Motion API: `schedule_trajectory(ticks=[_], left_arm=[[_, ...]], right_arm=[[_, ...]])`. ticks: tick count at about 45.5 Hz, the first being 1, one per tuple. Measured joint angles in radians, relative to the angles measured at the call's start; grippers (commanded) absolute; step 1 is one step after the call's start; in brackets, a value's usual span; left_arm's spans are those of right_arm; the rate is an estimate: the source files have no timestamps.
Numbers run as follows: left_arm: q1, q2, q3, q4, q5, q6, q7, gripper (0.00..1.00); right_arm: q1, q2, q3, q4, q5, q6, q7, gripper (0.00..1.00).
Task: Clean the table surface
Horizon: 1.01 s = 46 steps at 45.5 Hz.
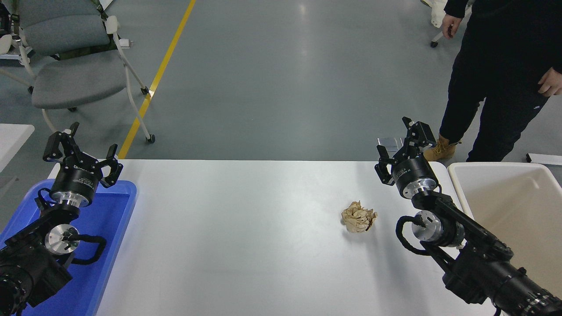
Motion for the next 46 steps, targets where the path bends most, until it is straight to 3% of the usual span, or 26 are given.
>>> schedule_trajectory(ticks=[11,23,29,37,46], left_arm=[[0.0,0.0,0.0,0.0,0.0,0.0,0.0,1.0],[0.0,0.0,0.0,0.0,0.0,0.0,0.0,1.0],[0.0,0.0,0.0,0.0,0.0,0.0,0.0,1.0],[0.0,0.0,0.0,0.0,0.0,0.0,0.0,1.0],[-0.001,0.0,0.0,-0.001,0.001,-0.001,0.0,1.0]], right_arm=[[0.006,-0.021,-0.036,0.019,0.03,0.028,0.001,0.98],[0.027,-0.19,-0.233,0.128,-0.158,0.026,-0.033,0.98],[0.05,-0.287,-0.364,0.185,-0.285,0.028,-0.121,0.98],[0.104,-0.421,-0.508,0.298,-0.383,0.063,-0.337,0.96],[0.199,-0.5,-0.621,0.414,-0.332,0.094,-0.537,0.96]])
